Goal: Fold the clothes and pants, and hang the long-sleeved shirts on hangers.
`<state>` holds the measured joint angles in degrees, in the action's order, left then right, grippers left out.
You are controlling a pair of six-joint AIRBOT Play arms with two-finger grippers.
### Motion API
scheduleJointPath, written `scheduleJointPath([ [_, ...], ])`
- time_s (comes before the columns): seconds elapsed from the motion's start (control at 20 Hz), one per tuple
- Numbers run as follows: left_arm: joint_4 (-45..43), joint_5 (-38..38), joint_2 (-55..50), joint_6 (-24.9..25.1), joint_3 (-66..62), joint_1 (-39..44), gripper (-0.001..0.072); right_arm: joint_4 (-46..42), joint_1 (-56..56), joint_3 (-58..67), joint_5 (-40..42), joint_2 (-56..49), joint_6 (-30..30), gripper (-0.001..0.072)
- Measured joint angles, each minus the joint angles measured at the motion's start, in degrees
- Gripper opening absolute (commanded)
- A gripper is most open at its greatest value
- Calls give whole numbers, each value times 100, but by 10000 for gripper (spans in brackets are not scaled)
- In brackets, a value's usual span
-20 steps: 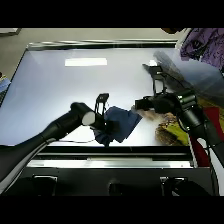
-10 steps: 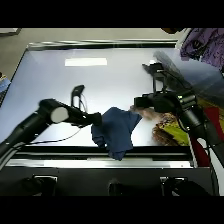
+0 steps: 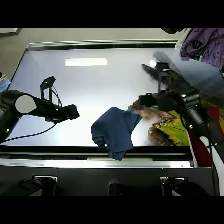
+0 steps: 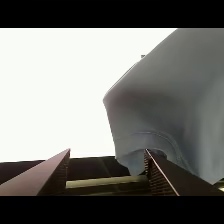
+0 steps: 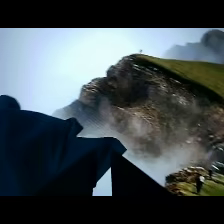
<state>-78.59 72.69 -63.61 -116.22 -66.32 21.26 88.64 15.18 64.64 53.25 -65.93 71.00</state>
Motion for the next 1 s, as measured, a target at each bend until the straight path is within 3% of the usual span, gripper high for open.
scheduleJointPath([
  [0.05, -7, 20, 7, 22, -2, -24, 532, 254, -365, -63, 42, -63, -111, 316],
  [0.1, -7, 33, 9, 28, 0, -42, 533, 695, -761, -138, 72, -166, -87, 367],
  [0.3, -81, 68, -44, 39, -2, -81, 551, 2898, -1939, -354, 527, -957, 1209, 362],
  [0.5, -114, 103, -164, 55, 0, -87, 551, 4076, -2218, -411, 835, -1832, 2463, 363],
  [0.7, -125, 138, -221, 55, 0, -103, 551, 4697, -2286, -426, 922, -2452, 3095, 365],
  [1.0, -116, 352, -234, 127, 26, -509, 552, 5252, -2153, -424, 984, -2957, 3508, 369],
])
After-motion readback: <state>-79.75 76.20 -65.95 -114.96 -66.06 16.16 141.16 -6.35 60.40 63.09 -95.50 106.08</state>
